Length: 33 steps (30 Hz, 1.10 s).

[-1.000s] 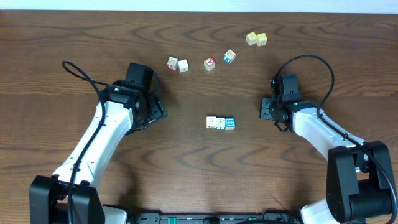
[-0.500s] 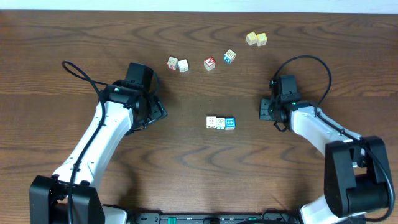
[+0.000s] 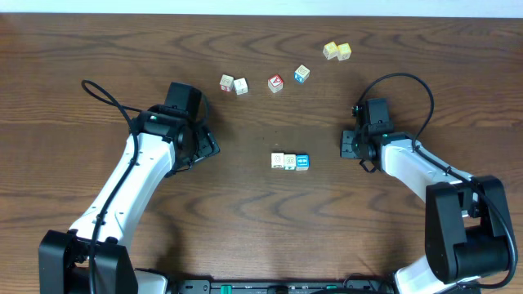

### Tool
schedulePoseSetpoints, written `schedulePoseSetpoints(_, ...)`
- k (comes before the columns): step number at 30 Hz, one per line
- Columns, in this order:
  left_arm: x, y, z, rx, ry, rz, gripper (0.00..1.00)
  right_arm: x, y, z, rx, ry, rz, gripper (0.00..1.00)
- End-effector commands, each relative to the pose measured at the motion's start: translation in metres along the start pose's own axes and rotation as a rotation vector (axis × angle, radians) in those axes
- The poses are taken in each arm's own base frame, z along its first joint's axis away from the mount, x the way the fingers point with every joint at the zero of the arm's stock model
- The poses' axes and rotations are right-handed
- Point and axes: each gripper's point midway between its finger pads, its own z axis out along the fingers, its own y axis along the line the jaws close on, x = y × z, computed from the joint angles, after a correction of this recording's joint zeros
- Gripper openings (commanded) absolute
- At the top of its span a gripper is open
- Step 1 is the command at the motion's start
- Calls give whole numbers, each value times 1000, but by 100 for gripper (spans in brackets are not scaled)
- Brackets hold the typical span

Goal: Lift 4 blocks
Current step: 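Carry the white block left and set it beside the blue block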

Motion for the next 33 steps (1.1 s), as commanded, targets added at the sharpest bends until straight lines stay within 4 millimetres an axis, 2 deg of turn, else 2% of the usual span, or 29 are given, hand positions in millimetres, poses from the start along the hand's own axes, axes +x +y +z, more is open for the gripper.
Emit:
schedulePoseSetpoints(1, 0, 4, 2, -18, 0, -4, 84, 6, 9, -4, -61, 32, 8, 24)
schedulePoseSetpoints(11, 0, 4, 2, -18, 0, -4, 84, 26, 64, -20, -381, 158, 97, 19)
schedulePoseSetpoints(18, 0, 4, 2, -18, 0, -4, 84, 47, 82, -22, -361, 218, 54, 22)
schedulePoseSetpoints(22, 0, 4, 2, -18, 0, -4, 84, 55, 85, -18, -262, 206, 29, 29)
schedulePoseSetpoints(25, 0, 4, 2, -18, 0, -4, 84, 56, 83, -17, -215, 191, 2, 30)
schedulePoseSetpoints(33, 0, 4, 2, -18, 0, -4, 84, 55, 80, -16, -194, 183, 1, 42)
